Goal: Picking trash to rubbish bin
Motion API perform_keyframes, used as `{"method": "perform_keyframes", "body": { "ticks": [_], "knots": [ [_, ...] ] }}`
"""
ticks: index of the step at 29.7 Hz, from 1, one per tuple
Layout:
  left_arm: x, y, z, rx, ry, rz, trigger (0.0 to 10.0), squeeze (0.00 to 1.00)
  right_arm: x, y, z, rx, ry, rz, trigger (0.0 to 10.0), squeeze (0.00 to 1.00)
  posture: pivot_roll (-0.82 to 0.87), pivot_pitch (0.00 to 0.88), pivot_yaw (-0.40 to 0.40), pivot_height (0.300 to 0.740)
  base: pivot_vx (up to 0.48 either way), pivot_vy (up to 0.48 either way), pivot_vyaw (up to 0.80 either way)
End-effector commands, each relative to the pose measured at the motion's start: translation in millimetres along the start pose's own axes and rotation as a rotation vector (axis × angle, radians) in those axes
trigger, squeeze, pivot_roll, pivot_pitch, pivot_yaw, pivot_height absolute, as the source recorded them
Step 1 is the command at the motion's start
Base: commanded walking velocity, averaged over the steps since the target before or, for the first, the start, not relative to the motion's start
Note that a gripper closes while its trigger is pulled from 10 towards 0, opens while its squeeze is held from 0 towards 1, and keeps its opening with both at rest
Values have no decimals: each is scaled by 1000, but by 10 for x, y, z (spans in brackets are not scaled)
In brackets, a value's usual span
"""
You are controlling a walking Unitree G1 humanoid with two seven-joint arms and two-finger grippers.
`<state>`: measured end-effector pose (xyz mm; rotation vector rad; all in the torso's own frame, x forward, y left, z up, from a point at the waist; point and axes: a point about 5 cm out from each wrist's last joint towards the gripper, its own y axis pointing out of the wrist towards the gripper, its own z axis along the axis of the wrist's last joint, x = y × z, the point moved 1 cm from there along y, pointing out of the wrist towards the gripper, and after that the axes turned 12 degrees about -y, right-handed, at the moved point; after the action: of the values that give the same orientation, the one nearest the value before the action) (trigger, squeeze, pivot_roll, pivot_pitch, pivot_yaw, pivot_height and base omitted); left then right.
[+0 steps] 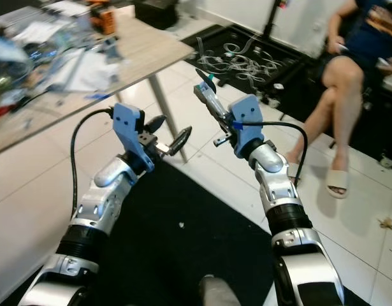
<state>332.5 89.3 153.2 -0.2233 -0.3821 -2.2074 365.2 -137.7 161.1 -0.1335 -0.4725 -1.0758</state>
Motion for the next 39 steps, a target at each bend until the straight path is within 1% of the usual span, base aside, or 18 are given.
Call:
{"method": "perform_keyframes", "body": {
  "ticks": [1,9,13,39],
  "knots": [
    [32,9,-17,-4,-6,-14,10000,0,2,-12,-2,0,6,-5,10000,0,-83,0,-54,740,0,0,-800],
    [-9,-54,-9,-16,-4,-14,10000,0,-73,1,16,8,12,-8,10000,0,-74,0,-21,740,0,0,-800],
    [-11,-53,-16,-28,1,-25,10000,0,-86,6,15,9,16,-10,10000,0,-72,0,-17,740,0,0,-800],
    [20,-20,-18,-22,15,-47,10000,0,-59,8,5,3,23,-5,10000,0,-58,0,-51,740,0,0,-800]
  ]
}}
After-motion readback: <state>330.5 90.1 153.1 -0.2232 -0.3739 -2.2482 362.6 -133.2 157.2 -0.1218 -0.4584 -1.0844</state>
